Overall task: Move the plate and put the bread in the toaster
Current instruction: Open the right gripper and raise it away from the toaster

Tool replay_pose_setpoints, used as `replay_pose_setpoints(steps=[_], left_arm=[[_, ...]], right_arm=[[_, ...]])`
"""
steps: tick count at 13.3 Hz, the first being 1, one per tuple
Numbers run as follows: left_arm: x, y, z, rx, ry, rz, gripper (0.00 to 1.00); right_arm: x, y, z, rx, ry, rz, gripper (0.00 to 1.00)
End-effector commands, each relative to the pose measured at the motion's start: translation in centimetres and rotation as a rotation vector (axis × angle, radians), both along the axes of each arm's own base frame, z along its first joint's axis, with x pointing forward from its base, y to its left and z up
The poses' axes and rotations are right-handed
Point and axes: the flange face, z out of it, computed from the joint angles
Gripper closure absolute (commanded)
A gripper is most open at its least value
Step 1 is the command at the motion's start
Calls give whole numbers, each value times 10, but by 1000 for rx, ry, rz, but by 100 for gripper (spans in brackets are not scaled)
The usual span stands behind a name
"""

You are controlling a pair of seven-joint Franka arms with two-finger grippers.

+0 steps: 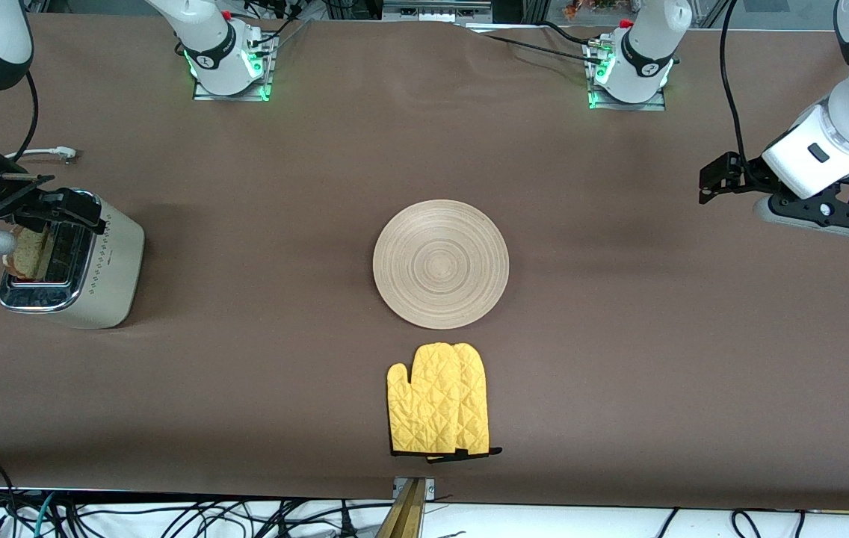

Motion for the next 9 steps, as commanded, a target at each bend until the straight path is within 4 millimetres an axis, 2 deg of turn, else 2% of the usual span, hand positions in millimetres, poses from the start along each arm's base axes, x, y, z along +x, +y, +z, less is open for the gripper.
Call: replay_pose_setpoints(steps=[1,9], left_arm=[[0,1,3,-24,-3,14,0],[0,1,3,-24,-3,14,0]], right_arm=[[-6,-4,-2,-6,-5,14,0],[6,-6,7,-35,-29,19,0]])
